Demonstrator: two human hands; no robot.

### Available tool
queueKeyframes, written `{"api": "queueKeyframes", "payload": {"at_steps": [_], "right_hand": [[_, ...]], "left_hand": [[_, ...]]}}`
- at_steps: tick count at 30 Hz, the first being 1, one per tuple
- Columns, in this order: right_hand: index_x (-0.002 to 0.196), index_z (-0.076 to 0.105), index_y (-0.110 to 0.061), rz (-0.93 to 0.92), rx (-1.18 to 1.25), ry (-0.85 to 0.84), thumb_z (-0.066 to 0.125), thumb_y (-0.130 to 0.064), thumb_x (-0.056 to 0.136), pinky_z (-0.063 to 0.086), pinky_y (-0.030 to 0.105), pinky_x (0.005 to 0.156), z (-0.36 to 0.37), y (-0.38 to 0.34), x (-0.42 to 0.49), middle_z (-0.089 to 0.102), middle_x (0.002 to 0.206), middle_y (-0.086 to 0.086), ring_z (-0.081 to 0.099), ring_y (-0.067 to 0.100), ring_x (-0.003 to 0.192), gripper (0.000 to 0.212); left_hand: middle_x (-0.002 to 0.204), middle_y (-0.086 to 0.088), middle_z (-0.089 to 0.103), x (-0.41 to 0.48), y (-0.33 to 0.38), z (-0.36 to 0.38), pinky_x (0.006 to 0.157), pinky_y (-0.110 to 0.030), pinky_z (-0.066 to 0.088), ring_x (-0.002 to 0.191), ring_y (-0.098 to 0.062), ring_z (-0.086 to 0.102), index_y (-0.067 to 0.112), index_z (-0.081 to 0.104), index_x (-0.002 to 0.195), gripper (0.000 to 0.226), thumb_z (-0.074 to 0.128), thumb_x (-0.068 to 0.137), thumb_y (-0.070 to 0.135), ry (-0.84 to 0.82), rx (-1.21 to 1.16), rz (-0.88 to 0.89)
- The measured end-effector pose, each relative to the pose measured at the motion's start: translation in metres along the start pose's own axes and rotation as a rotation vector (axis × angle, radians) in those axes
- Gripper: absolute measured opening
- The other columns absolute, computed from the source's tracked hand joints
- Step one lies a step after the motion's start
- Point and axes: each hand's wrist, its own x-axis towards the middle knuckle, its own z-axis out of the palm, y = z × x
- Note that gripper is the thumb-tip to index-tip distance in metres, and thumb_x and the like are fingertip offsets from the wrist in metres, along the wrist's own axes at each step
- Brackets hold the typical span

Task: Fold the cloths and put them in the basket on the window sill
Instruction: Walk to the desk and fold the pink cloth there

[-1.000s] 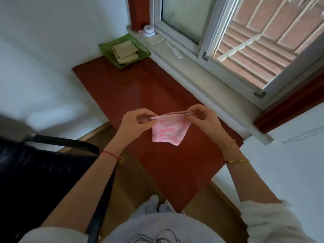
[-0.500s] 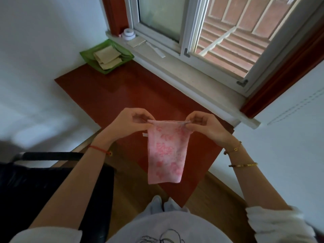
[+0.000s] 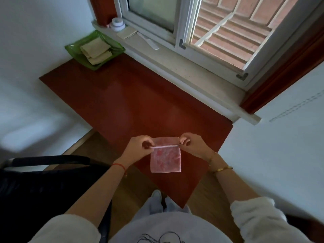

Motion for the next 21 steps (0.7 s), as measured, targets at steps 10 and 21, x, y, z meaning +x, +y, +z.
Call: {"api": "queueKeyframes", "payload": {"at_steps": [10, 21], "right_hand": [[0.104, 0.065, -0.023, 0.004, -0.105, -0.168, 0.065, -0.027, 0.089, 0.043, 0.012, 0.079, 0.055, 0.036, -0.055, 0.058, 0.104, -0.009, 0.055, 0.0, 0.089, 0.016], [0.12, 0.062, -0.015, 0.184, -0.159, 0.15, 0.056, -0.022, 0.092, 0.05, 0.035, 0.092, 0.043, 0.02, 0.011, 0.056, 0.119, 0.005, 0.053, 0.022, 0.114, 0.029]], "left_hand": [[0.091, 0.013, 0.068, -0.06, -0.027, 0.053, 0.077, -0.019, 0.056, 0.083, 0.0, 0.063, 0.029, 0.07, 0.093, 0.016, 0.076, 0.083, 0.018, -0.19, 0.006, -0.058], [0.129, 0.0, 0.06, 0.003, -0.013, 0.042, 0.098, -0.034, 0.044, 0.122, -0.021, 0.047, 0.018, 0.054, 0.136, 0.042, 0.057, 0.094, 0.022, 0.037, 0.181, -0.177]]}}
